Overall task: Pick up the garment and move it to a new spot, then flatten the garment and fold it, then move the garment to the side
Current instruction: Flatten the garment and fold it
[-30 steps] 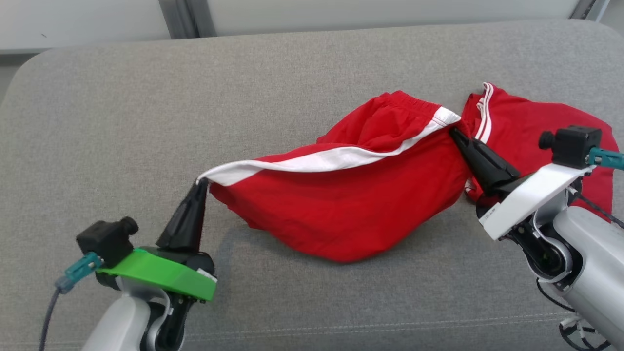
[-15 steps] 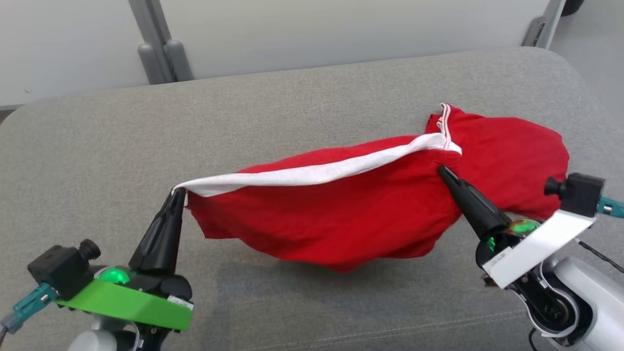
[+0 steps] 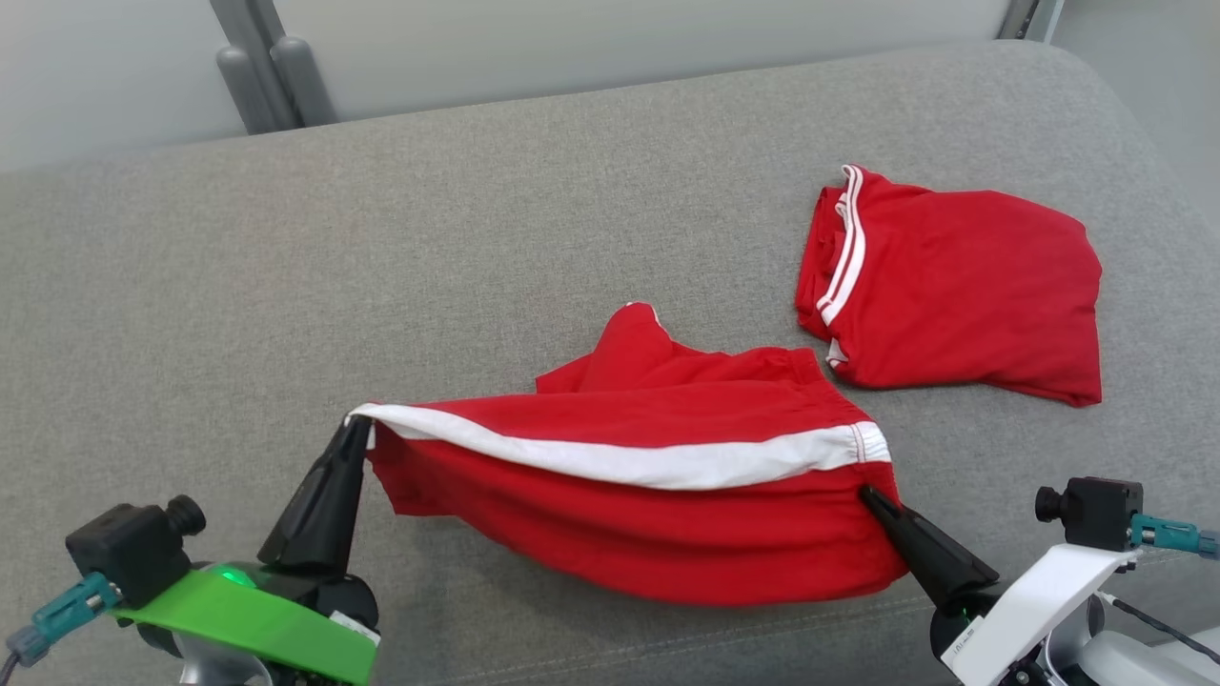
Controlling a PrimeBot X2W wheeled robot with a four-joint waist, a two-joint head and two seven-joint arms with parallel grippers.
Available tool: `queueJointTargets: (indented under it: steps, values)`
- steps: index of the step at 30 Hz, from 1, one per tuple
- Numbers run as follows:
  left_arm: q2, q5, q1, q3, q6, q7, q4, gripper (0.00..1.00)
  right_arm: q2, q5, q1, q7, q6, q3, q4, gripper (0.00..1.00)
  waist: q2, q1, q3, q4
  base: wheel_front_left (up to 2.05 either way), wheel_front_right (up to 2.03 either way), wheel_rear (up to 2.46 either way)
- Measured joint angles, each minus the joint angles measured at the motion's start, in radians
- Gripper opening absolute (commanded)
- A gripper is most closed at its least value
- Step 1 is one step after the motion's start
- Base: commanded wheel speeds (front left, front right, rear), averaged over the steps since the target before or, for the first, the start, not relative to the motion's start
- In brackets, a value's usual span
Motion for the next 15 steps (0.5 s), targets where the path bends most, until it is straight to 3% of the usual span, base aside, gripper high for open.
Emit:
queueJointTargets:
  steps: [15]
  values:
    - [-0.008, -0.005, 0.000, -0.057, 0.005, 0.038, -0.009, 0.00, 0.006, -0.058, -0.021, 0.048, 0.000, 0.056, 0.042, 0.00, 0.0000, 0.0000, 0.044, 0.021, 0.00, 0.00, 0.00]
